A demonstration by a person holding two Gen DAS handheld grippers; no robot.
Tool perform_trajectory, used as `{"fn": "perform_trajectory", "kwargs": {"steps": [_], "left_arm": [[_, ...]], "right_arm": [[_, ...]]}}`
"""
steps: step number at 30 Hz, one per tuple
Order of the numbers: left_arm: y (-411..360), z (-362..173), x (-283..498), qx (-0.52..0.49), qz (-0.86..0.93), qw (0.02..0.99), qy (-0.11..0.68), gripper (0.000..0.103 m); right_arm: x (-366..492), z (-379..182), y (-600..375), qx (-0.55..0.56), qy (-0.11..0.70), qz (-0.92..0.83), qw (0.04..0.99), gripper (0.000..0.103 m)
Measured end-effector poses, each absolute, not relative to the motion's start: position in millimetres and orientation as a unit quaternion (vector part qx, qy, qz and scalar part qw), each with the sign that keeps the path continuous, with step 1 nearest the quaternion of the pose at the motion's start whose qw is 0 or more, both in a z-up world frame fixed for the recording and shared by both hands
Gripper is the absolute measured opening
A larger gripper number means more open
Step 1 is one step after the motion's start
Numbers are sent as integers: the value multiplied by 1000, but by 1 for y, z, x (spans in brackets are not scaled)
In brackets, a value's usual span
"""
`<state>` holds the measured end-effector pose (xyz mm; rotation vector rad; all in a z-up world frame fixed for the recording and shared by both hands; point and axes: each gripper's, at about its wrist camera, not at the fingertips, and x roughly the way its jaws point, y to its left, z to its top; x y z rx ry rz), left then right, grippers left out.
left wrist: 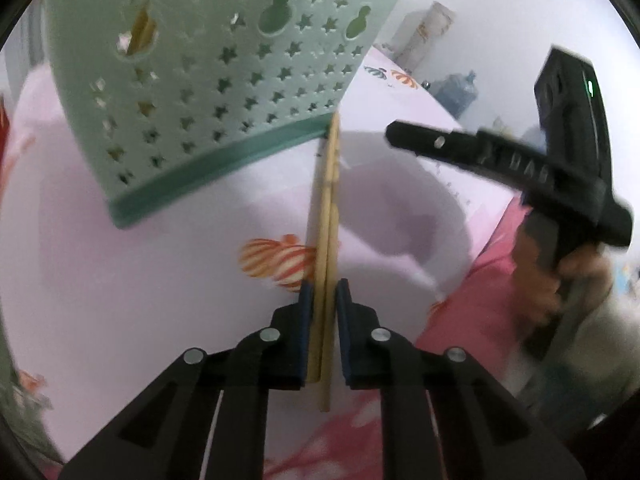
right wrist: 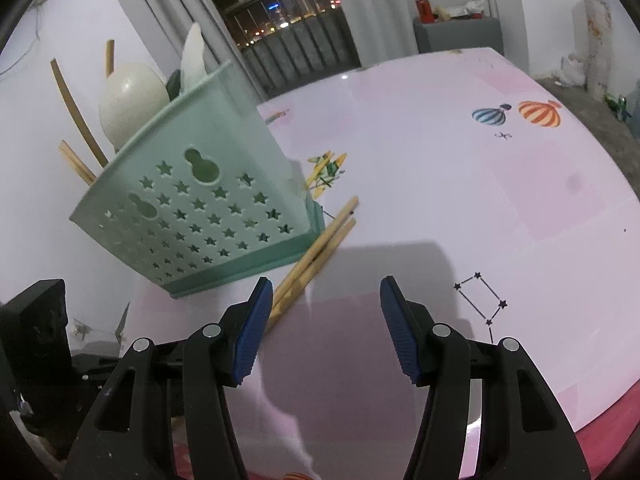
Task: Organize utensils
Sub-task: 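Move the open left gripper down to the loose chopsticks beside the holder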
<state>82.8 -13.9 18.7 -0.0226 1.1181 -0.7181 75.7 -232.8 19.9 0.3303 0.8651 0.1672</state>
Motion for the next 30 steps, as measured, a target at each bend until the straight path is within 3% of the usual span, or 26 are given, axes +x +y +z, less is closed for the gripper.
{"fn": "perform_trajectory", "kwargs": {"steps": [3,6,8,10,14,16,19,23,30], "left_arm": [[-29,14,83,-54,-339,775,530,11],[-47,18,79,-33,-347,780,520,14],[-52,22,77,-22,-355,781,513,23],[-56,25,76,-23,-366,777,511,43],[-65,30,82,-1,-355,796,489,43],[-67,28,90,1,-349,803,483,33],[-74,24,103,3,-335,813,476,24],[-87,21,115,15,-332,817,471,22],[-109,22,136,42,-327,825,458,9]], "right_arm": [[79,14,-236,165,426,74,886,55],[81,9,-240,173,429,66,884,55],[80,9,-243,174,428,61,884,55],[81,9,-246,176,426,56,885,55],[81,11,-254,184,424,43,886,53],[81,10,-260,191,420,36,887,52],[82,10,-266,198,414,26,888,52],[84,9,-274,209,410,18,888,52],[88,7,-276,219,410,16,885,52]]}}
